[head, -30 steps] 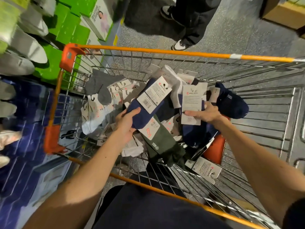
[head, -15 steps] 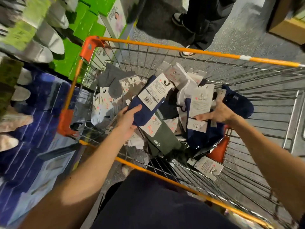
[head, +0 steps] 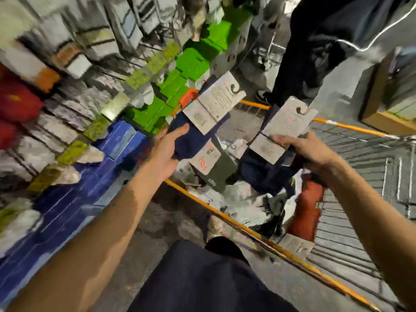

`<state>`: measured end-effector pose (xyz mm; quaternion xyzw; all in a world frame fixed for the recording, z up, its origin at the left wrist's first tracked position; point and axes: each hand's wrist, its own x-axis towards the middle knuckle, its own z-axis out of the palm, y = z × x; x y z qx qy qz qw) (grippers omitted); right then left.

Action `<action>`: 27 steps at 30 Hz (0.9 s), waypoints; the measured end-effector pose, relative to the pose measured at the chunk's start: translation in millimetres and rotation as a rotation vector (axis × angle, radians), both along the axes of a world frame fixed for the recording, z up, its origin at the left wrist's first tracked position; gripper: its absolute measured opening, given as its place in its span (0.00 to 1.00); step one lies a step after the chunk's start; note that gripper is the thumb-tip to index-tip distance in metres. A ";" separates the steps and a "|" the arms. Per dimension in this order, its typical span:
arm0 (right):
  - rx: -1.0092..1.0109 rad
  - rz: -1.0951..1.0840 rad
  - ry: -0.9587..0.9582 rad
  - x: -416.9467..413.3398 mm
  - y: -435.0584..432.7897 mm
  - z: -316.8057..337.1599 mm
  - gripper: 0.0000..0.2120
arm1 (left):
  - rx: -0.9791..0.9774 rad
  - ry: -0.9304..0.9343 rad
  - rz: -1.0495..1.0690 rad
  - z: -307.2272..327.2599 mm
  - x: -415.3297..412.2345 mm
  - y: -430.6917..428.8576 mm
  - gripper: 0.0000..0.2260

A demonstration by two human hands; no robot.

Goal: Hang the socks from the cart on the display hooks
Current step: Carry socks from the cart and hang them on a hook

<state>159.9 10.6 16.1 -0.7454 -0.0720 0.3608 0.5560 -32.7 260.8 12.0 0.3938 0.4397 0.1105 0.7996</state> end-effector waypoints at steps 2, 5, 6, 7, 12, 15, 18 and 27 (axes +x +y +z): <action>0.092 -0.021 -0.034 -18.6 29.7 28.9 0.08 | 0.062 -0.071 0.058 27.9 -26.2 16.5 0.19; 0.207 -0.023 -0.055 -45.5 71.5 71.6 0.07 | 0.175 -0.113 0.100 72.7 -62.6 36.7 0.23; 0.244 -0.013 -0.065 -56.6 85.4 89.2 0.08 | 0.214 -0.132 0.111 88.8 -74.2 42.4 0.23; 0.278 -0.006 -0.056 -69.0 98.6 106.7 0.09 | 0.243 -0.156 0.127 103.7 -85.9 47.1 0.22; 0.436 0.082 0.016 -133.0 161.9 182.4 0.07 | 0.347 -0.219 0.199 168.4 -135.9 53.0 0.13; 0.525 0.121 0.032 -169.9 188.8 214.6 0.08 | 0.399 -0.245 0.332 196.1 -169.9 55.9 0.15; 0.605 0.178 0.052 -204.0 206.3 234.1 0.11 | 0.433 -0.369 0.404 226.7 -202.9 54.0 0.16; 0.561 0.283 0.053 -283.2 225.0 231.5 0.05 | 0.419 -0.422 0.585 254.1 -282.2 37.8 0.08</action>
